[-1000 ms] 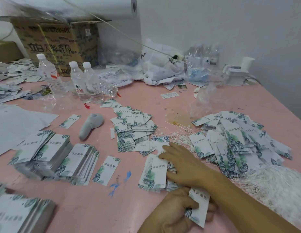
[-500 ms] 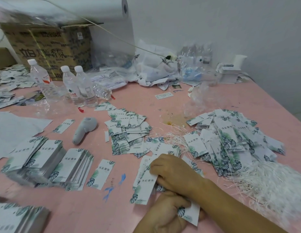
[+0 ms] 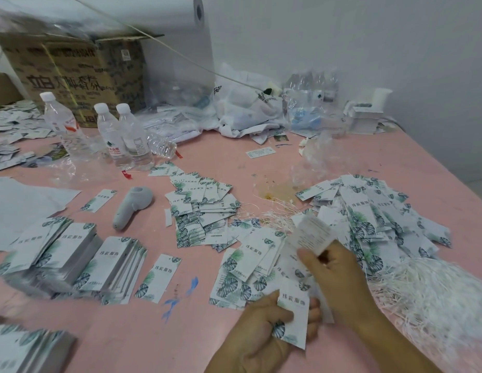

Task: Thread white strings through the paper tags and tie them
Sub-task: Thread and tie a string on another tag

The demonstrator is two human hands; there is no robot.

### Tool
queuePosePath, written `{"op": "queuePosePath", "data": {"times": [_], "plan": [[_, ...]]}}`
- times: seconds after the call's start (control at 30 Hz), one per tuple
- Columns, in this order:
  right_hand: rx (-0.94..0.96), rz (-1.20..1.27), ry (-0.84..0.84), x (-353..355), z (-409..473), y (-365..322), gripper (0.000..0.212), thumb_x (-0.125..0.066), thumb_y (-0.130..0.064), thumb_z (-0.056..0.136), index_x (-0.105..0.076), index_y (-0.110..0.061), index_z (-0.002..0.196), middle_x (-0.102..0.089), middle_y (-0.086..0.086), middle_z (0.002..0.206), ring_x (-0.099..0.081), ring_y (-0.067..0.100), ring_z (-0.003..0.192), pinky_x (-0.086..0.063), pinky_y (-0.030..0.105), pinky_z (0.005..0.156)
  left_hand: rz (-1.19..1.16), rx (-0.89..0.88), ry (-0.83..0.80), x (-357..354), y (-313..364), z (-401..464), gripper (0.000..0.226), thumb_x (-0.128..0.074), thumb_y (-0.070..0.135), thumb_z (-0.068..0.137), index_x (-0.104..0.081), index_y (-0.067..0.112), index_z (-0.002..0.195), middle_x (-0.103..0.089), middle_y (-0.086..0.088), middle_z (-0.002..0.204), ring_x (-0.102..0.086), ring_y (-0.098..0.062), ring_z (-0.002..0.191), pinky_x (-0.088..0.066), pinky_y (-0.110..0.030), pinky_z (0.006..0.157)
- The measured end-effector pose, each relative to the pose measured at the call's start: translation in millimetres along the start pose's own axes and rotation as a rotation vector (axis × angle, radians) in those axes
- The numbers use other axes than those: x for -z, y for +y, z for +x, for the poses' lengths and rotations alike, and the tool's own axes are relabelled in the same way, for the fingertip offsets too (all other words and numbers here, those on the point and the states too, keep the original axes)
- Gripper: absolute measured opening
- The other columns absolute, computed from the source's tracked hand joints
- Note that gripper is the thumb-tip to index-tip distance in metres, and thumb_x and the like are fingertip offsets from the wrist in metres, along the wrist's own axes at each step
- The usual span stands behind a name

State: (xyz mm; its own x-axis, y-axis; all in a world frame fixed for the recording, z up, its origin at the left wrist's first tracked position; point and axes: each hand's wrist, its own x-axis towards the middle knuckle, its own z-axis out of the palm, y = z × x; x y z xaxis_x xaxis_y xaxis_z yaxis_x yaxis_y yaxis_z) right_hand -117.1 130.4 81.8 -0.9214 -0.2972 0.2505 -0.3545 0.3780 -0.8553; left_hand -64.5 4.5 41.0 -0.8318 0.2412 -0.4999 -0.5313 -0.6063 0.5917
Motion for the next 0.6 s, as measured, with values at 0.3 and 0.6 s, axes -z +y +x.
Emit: {"op": "queuePosePath", "data": {"times": [0.3,0.6], "plan": [[0.273,-0.097,-0.121,6,-47,38,0.040,-0.063,-0.011,0.088,-0.069,-0.038,0.117,-0.046,-0.009,0.131,-0.039,0.014,0.131,-0.036,0.016,0.103,-0.559,0.010,-0.148,0,-7,-25,0.048,-0.050,0.010,0.090,-0.053,-0.018,0.129,-0.054,-0.033,0.134,-0.058,-0.044,0.119,-0.046,-0.050,0.100],[0.456,-0.377,-0.230,5,-45,27,0.040,-0.045,-0.015,0.095,-0.062,-0.020,0.130,-0.055,0.003,0.120,-0.045,0.020,0.120,-0.041,0.031,0.094,-0.642,0.112,-0.121,2,-4,-26,0.054,-0.057,0.012,0.083,-0.053,-0.023,0.124,-0.054,-0.034,0.134,-0.057,-0.041,0.120,-0.045,-0.044,0.101]]}}
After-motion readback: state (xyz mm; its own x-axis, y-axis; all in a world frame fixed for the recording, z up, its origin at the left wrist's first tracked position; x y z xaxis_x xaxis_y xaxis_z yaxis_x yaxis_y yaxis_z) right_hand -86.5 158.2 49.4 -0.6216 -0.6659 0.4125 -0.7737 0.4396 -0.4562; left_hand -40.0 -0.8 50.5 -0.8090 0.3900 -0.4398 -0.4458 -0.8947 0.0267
